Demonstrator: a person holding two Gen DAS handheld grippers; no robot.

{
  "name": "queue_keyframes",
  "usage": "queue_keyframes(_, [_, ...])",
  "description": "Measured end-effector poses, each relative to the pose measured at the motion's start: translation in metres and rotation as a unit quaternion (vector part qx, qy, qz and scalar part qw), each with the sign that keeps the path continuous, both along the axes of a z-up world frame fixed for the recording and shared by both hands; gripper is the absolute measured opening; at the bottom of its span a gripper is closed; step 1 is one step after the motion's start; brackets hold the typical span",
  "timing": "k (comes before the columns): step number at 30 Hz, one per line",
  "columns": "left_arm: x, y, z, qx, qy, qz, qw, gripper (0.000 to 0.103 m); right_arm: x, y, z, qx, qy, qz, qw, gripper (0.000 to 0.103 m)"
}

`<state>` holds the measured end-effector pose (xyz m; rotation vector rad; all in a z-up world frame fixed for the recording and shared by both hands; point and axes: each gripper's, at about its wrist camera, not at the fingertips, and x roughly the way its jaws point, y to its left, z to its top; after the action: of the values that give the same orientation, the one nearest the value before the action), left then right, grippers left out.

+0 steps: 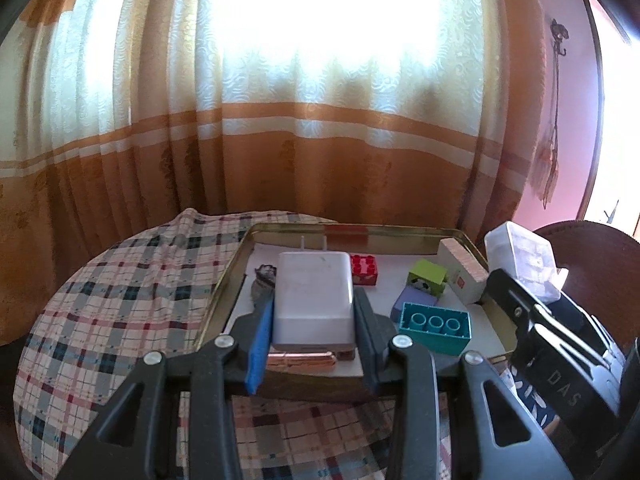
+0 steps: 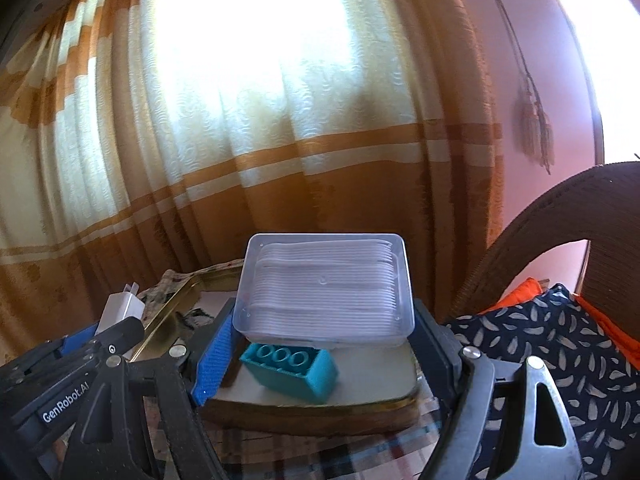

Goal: Organize rigid objects
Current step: 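Carry the charger with the left while the right carries the clear box over the tray, then lower the charger into the tray with the left while the right lowers the clear box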

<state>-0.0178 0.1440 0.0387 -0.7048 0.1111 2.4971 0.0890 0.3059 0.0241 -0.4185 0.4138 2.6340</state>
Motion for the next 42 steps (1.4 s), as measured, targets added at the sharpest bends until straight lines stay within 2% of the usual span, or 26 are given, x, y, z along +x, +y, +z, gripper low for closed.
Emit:
queue_keyframes(11, [-0.017,0.023,-0.004,-0.008,-0.007,-0.003,0.9999,0.037,-0.022,0.014,0.01,0.012,0.004,-0.003,1.0,0.082])
queue_keyframes(19, [-0.036,0.039,-0.004,-0.007,-0.016,-0.004,0.9998,0.037,-0.053,0.022,0.019,0.023,-0.012,0.005,1.0,0.082])
queue_keyframes(33, [-0.063,0.055,-0.017,-0.014,-0.054,0.0,0.9985,0.037,-0.103,0.04,0.018,-0.004,-0.084,0.034,0.996,0.082])
queue_keyframes(38, [-0.066,0.061,-0.021,-0.028,-0.054,0.005,0.9981,0.037,-0.116,0.042,0.014,-0.01,-0.109,0.044,0.993,0.082])
queue_keyframes(42, [-0.071,0.064,-0.032,-0.048,-0.072,0.013,0.9962,0.037,-0.128,0.045,0.007,-0.024,-0.137,0.053,0.989,0.082])
